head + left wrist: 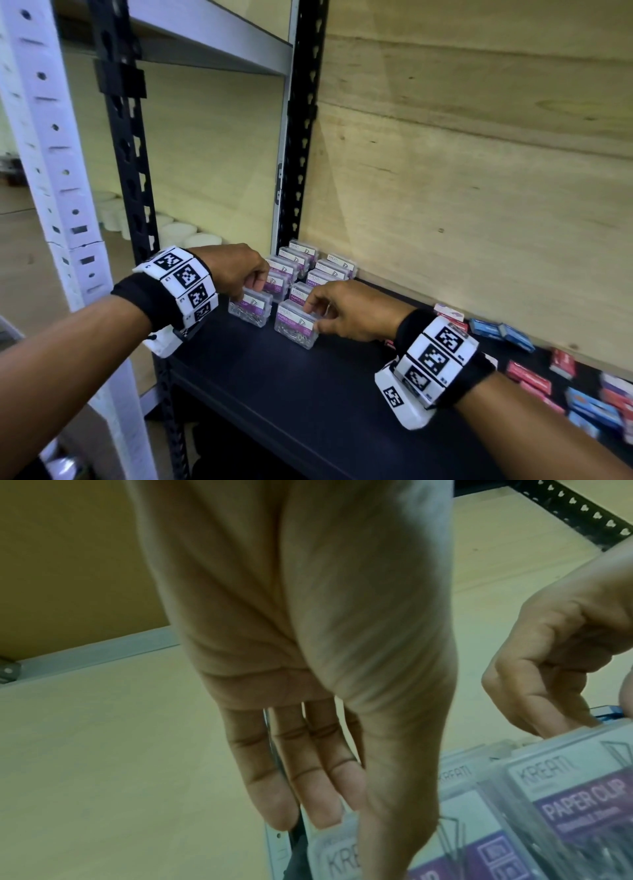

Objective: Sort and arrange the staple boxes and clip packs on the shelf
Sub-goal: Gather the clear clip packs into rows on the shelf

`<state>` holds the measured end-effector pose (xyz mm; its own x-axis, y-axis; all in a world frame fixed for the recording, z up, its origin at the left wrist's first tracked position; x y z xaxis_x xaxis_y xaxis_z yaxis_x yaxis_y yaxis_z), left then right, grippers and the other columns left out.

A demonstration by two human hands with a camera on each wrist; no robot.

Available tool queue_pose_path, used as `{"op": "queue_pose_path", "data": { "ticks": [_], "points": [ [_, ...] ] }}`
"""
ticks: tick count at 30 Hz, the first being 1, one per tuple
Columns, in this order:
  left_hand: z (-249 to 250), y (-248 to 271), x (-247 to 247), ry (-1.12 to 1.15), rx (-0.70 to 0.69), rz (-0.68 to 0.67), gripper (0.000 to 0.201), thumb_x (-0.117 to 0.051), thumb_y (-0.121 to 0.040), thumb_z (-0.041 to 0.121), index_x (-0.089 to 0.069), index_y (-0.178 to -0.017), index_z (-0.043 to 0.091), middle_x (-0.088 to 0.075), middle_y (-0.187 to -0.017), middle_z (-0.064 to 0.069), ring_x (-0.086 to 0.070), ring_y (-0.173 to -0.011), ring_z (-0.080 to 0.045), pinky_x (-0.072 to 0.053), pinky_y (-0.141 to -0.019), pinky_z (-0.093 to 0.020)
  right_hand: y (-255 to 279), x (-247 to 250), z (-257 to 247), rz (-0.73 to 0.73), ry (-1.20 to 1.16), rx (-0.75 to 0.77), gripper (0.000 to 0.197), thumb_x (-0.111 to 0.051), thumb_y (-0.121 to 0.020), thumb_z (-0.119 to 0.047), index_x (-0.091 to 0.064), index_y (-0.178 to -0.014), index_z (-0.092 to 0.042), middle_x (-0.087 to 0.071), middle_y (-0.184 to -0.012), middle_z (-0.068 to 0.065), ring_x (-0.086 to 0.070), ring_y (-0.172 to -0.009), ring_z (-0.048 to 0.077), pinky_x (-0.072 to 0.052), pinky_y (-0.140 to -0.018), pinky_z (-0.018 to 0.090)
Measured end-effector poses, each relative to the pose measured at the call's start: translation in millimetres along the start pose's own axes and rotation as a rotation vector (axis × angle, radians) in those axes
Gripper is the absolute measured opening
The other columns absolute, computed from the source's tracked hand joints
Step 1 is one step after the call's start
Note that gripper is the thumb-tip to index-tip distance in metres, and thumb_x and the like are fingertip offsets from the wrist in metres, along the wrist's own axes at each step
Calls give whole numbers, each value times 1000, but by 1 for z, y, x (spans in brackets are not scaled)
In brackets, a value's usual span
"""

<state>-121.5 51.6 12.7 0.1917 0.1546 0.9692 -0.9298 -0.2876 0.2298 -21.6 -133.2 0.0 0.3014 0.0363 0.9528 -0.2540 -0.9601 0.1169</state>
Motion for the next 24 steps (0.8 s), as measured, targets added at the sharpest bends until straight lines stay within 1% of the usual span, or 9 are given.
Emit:
{"op": "queue_pose_path", "data": {
  "ticks": [3, 6, 11, 14, 16, 18, 21, 22, 24],
  "points": [
    [2, 3, 2, -12, 6, -3, 30, -76, -77, 4, -61, -94, 25, -63, -90, 6, -59, -80, -10, -44, -64, -20, -1, 0, 0, 4, 19, 4, 30, -67, -93, -28, -60, -122, -27, -62, -107, -11, -59, -93, 7, -49, -81, 22],
    [4, 7, 8, -21, -1, 11, 33, -77, -77, 7, -61, -98, 27, -62, -93, 6, -59, -83, -11, -46, -67, -22, 0, 0, 0, -2, 35, 17, 33, -66, -93, -31, -60, -126, -27, -63, -115, -8, -60, -97, 9, -50, -84, 24],
    [20, 12, 21, -12, -18, 34, 34, -75, -80, 10, -62, -105, 29, -61, -97, 9, -59, -86, -9, -41, -64, -19, 13, 6, 5, 0, 33, -4, 40, -66, -93, -35, -57, -132, -29, -64, -117, -8, -62, -100, 11, -53, -90, 30],
    [38, 11, 25, -35, -64, 50, 33, -75, -81, 14, -61, -105, 31, -57, -92, 13, -55, -81, -5, -40, -64, -19, 27, 12, 14, 10, 57, -33, 41, -66, -93, -37, -57, -131, -28, -63, -119, -8, -60, -104, 12, -50, -90, 28],
    [52, 8, 27, -35, -102, 67, 32, -76, -80, 16, -62, -105, 31, -58, -92, 14, -56, -83, -6, -43, -66, -20, 40, 18, 20, 21, 78, -55, 42, -64, -93, -39, -56, -133, -27, -62, -124, -6, -59, -107, 13, -49, -91, 27],
    [67, 4, 27, -13, -133, 65, 32, -75, -80, 15, -61, -103, 32, -59, -94, 12, -61, -85, -9, -50, -67, -25, 54, 22, 28, 32, 87, -85, 43, -63, -94, -40, -55, -134, -28, -60, -126, -6, -59, -107, 13, -48, -92, 28],
    [94, -2, 28, -3, -192, 45, 31, -77, -80, 18, -61, -101, 33, -61, -92, 10, -67, -82, -15, -58, -72, -35, 77, 26, 41, 41, 104, -125, 41, -63, -93, -39, -57, -131, -26, -60, -113, -9, -57, -98, 12, -45, -84, 25],
    [103, -5, 29, -20, -214, 51, 31, -77, -80, 19, -61, -102, 32, -60, -90, 12, -66, -81, -14, -58, -72, -33, 84, 27, 46, 42, 106, -141, 39, -63, -93, -40, -58, -130, -26, -60, -111, -10, -57, -97, 11, -45, -83, 25],
    [124, -10, 29, -57, -268, 68, 30, -76, -80, 21, -62, -104, 31, -59, -86, 15, -60, -77, -7, -51, -68, -25, 104, 30, 58, 51, 105, -182, 38, -63, -93, -39, -59, -128, -26, -63, -117, -7, -57, -98, 11, -45, -82, 24]
  ]
}}
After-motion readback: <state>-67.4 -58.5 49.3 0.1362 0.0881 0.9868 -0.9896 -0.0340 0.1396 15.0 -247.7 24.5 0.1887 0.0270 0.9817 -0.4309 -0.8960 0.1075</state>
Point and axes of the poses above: each hand's wrist, its own y-axis away from the middle knuckle, its own x-axis out of the back of the hand, z = x × y, the point moved 3 cm from there along -y, towards the middle knuckle
